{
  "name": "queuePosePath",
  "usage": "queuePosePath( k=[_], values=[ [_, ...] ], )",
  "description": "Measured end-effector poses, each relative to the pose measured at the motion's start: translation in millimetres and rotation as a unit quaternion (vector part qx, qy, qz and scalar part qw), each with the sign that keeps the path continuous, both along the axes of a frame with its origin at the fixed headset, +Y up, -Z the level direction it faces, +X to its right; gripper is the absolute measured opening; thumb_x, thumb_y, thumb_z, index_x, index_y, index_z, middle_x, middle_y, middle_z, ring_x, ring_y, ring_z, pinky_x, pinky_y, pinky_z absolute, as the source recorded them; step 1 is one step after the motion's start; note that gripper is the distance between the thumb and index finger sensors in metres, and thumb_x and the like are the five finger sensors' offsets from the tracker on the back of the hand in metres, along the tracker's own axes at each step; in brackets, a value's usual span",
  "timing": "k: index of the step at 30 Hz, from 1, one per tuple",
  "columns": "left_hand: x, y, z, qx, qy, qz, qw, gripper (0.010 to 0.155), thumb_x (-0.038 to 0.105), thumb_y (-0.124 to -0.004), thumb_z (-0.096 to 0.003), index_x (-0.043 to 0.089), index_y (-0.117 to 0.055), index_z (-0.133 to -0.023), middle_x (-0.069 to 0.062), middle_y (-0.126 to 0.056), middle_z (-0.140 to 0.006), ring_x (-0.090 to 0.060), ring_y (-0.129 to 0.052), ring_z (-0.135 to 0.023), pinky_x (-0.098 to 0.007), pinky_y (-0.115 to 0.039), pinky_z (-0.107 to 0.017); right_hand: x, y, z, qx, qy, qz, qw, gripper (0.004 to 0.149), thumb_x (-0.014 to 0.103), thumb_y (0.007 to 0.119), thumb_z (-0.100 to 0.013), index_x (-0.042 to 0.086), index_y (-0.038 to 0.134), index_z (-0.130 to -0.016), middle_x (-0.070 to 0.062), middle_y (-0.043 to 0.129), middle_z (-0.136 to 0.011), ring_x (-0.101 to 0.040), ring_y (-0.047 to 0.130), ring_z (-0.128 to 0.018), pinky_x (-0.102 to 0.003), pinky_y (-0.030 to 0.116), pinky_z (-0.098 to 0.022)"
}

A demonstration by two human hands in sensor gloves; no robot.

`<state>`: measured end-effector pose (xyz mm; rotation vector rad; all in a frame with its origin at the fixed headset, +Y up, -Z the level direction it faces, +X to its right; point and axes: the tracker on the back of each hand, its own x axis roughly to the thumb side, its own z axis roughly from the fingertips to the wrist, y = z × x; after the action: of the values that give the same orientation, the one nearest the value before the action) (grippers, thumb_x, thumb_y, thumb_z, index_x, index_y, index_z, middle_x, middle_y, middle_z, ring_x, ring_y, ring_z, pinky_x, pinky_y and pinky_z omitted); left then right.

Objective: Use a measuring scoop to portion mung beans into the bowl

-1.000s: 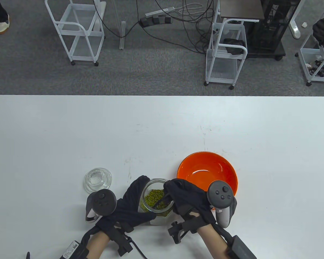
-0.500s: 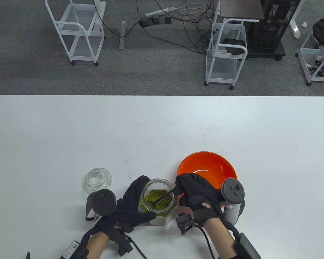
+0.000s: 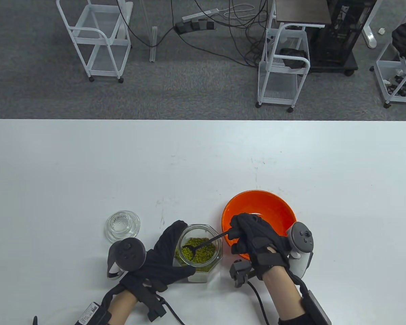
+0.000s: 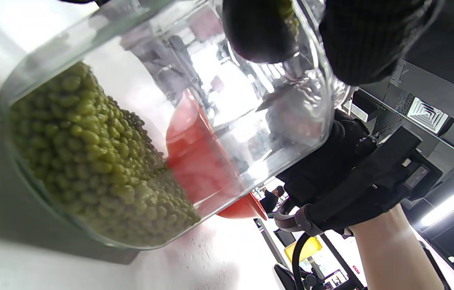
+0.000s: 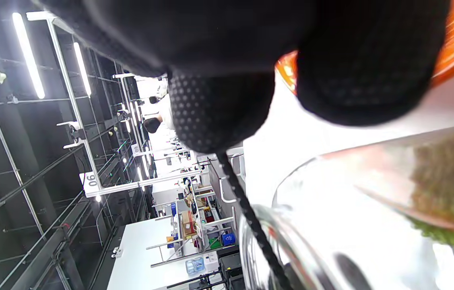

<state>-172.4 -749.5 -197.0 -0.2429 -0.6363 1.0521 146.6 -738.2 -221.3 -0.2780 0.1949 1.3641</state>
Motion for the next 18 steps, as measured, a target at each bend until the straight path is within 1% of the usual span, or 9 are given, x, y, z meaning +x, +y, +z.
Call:
queuePosePath(
  k=[9, 13, 18],
  values=[
    [-0.1, -0.1, 0.1, 0.000, 0.000, 0.000, 1.000, 0.113, 0.063, -0.085, -0.0484, 0.015, -0.010, -0.119, -0.029, -0.020, -0.124, -0.055, -0.037, -0.114, -0.080, -0.042, -0.073, 18.2, -0.9, -4.0, 0.000, -0.025, -0.016, 1.000, 0.040, 0.043, 0.074, -0.055, 0.012, 0.092, -0.073, -0.010, 0.102, -0.044, -0.006, 0.095, -0.003, -0.035, 0.096, -0.018],
    [-0.1, -0.1, 0.1, 0.000, 0.000, 0.000, 1.000, 0.113, 0.063, -0.085, -0.0486, 0.016, -0.010, -0.119, -0.029, -0.021, -0.124, -0.056, -0.037, -0.114, -0.080, -0.042, -0.073, 26.7, -1.8, -6.7, 0.005, -0.022, -0.051, 0.998, 0.040, 0.043, 0.074, -0.056, 0.012, 0.091, -0.074, -0.010, 0.102, -0.045, -0.005, 0.095, -0.005, -0.035, 0.096, -0.019],
    [-0.1, -0.1, 0.1, 0.000, 0.000, 0.000, 1.000, 0.113, 0.063, -0.085, -0.0485, 0.016, -0.010, -0.119, -0.029, -0.021, -0.125, -0.056, -0.037, -0.114, -0.080, -0.042, -0.073, 38.2, 1.9, -8.2, 0.014, -0.027, -0.075, 0.997, 0.040, 0.043, 0.073, -0.057, 0.012, 0.089, -0.075, -0.009, 0.101, -0.046, -0.005, 0.095, -0.006, -0.035, 0.096, -0.021]
  ],
)
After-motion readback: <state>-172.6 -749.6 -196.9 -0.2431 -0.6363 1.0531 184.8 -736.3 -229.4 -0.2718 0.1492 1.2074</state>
